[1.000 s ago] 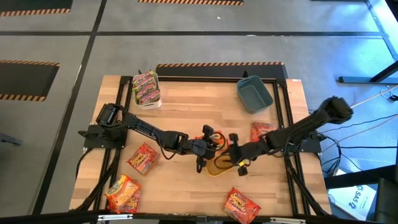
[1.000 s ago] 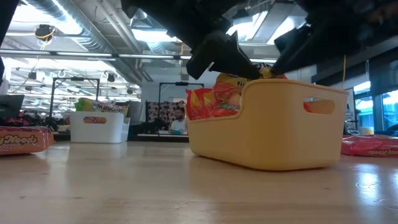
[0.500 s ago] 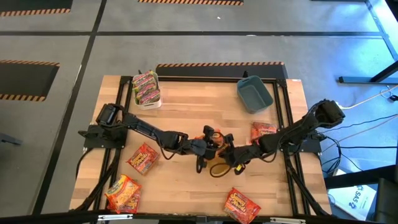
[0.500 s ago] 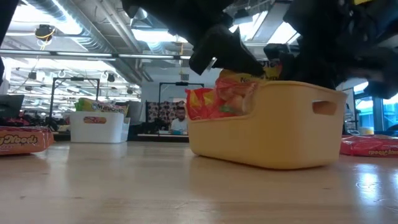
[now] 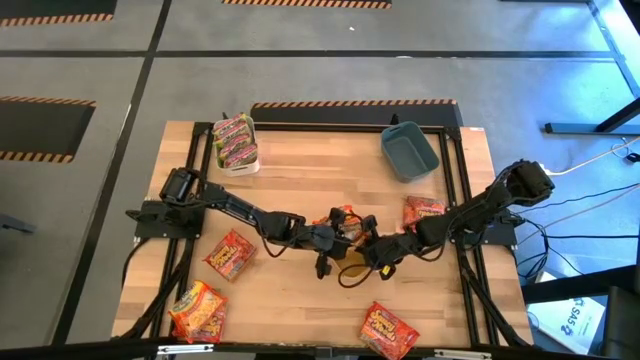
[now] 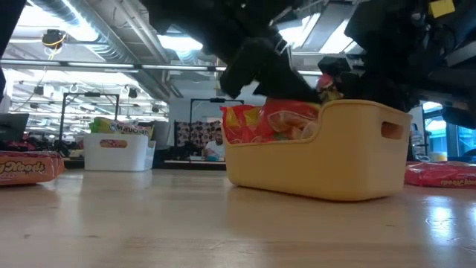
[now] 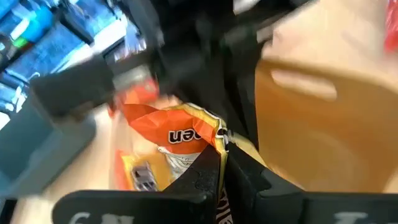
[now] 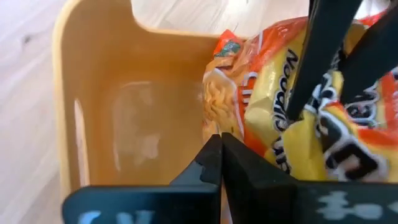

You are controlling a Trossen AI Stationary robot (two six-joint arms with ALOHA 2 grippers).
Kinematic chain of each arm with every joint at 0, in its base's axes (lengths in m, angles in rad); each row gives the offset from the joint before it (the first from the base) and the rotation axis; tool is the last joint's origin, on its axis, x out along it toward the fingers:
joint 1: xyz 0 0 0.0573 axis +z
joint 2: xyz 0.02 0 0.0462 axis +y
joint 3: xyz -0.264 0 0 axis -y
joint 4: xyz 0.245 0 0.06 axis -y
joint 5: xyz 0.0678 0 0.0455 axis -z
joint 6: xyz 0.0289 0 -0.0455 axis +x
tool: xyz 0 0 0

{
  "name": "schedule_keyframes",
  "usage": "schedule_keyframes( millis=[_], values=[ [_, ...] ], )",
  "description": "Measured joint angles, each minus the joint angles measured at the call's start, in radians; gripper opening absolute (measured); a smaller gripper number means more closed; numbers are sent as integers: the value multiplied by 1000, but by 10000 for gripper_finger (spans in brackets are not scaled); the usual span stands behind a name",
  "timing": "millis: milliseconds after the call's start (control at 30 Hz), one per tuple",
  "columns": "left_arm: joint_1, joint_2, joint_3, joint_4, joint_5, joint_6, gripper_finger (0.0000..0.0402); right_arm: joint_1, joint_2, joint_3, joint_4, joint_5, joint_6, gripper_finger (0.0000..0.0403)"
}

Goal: Sort Maruchan noodles
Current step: Put the top orange noodle pack into the yellow bin

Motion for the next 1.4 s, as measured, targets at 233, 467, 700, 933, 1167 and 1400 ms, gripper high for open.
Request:
schedule_keyframes(
  millis=[233, 467, 700, 933, 1167, 1400],
  values=[
    [13, 20, -1, -14, 46, -40, 11, -1, 0, 0, -13, -7, 3, 4],
    [19, 31, -1, -43, 70, -72, 7, -1, 0, 0, -13, -18, 7, 4],
    [-2, 20, -1, -97, -67, -74, 15, -1, 0, 0, -12, -6, 41, 4],
    [-25, 20, -2, -58, -136, -78, 33, -7, 0, -1, -7, 1, 86, 10],
    [-39, 20, -2, -28, -172, -93, 100, -29, 0, -1, -9, -25, 140, 88],
    [-96, 20, -2, -27, -355, -55, 122, -27, 0, 40, -75, -15, 148, 186]
  ],
)
